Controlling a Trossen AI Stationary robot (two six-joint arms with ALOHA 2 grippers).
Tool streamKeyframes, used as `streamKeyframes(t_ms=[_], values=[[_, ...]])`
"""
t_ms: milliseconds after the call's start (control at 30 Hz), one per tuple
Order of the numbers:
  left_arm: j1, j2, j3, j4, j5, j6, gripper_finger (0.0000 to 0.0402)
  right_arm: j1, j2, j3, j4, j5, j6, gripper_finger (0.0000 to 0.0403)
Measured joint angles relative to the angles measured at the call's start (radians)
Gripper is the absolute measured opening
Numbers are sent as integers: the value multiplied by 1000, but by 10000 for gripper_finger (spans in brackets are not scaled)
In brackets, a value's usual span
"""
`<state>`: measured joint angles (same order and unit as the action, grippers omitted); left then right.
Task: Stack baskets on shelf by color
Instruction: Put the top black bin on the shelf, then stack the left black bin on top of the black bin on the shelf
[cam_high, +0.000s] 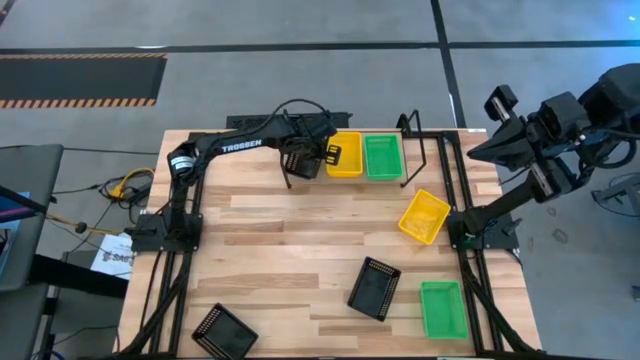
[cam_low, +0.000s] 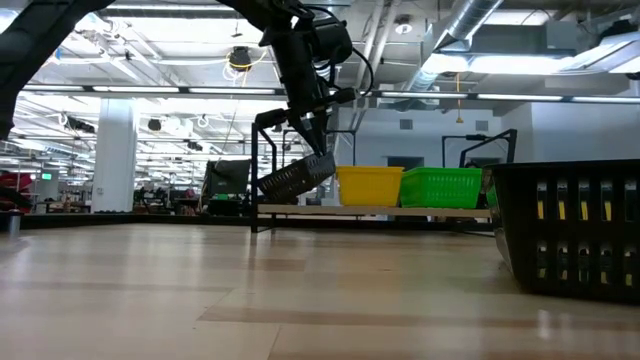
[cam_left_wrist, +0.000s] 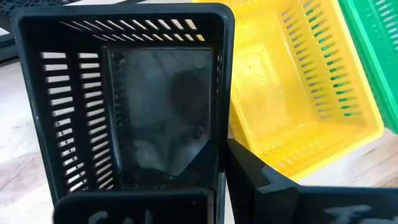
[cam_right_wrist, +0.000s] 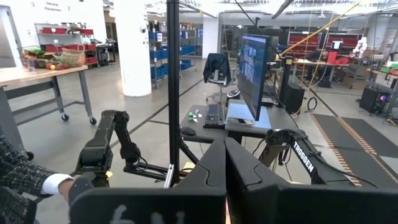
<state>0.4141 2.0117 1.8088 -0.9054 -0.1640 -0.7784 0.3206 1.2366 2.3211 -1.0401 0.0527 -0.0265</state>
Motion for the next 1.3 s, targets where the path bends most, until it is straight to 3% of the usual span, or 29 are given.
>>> streamKeyframes(t_ms=[200,600,767,967,1133,1300], values=[[-1,0,0,-1,-4,29,17,0,0,0,0,0,0,8],[-2,5,19,68,3,121,146,0,0,0,-1,0,0,8],[0,8,124,78,69,178,175,0,0,0,-4,0,0,8],[-33,5,334,-18,153,314,180,0,9,0,-84,22,1,4],[-113,2,541,-215,35,443,179,-1,41,0,-175,51,23,4],[-214,-123,491,-343,-185,486,179,-12,81,0,-343,158,74,3]])
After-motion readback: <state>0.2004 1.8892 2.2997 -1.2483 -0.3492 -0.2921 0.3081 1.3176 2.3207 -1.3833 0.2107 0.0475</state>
